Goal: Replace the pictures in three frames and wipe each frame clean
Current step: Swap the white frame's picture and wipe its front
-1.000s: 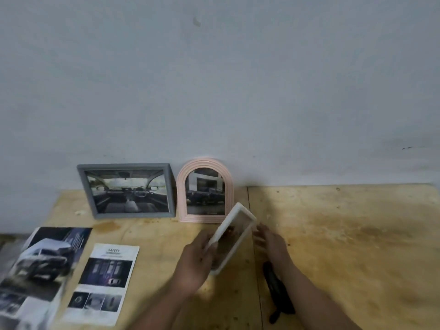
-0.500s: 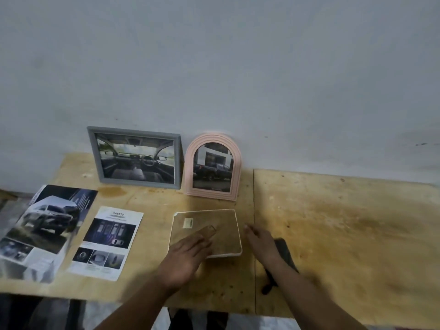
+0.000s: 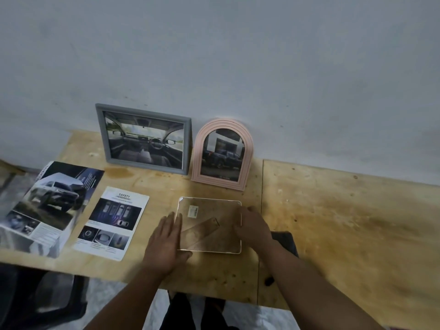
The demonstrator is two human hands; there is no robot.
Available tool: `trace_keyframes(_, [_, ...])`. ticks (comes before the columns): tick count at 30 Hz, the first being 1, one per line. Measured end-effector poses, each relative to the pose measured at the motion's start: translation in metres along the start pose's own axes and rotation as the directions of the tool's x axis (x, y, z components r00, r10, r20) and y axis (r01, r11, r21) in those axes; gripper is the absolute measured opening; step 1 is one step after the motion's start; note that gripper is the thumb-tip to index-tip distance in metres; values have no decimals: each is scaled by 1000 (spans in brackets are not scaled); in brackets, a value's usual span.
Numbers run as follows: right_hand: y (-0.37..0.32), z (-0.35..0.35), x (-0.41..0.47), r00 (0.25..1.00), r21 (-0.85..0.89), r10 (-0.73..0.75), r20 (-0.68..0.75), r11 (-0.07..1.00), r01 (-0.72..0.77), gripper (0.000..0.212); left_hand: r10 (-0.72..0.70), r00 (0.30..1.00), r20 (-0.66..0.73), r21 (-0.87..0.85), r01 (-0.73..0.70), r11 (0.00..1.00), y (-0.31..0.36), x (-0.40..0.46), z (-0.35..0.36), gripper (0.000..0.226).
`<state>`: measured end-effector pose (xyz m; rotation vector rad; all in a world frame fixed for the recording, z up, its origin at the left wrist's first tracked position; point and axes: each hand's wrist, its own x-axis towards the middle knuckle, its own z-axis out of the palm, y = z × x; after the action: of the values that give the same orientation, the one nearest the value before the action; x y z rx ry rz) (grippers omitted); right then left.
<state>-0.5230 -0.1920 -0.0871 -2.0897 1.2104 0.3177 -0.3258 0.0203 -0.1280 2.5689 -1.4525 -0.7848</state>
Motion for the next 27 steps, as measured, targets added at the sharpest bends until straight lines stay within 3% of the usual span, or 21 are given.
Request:
trace_keyframes(3, [-6,0,12,999,-71,39,16,997,-38,56,-107,993,54,-92,111,990,-14,7,2,128])
trace_keyframes(10, [-4,10,21,997,-84,81,-6,993,-81,76,-81,995,63,-96,87,992,-20,8,7,127])
trace_keyframes(16, [-6,11,22,995,-183,85,-42,979,-92,72,-79,995,69,-113,86,990,-16,9,4,117])
trace_keyframes(18, [-7,13,24,993,-141,113,-44,983,-118,77,-71,996,62,-125,78,989,-16,8,5,116])
trace_keyframes(22, [-9,7,33,972,111,232,-45,968,-226,83,-76,995,68,-117,83,990,-18,8,5,114])
trace_keyframes(27, [-9,-2,41,964,154,264,-44,955,-255,73,-89,992,91,-130,101,986,-15,10,2,116])
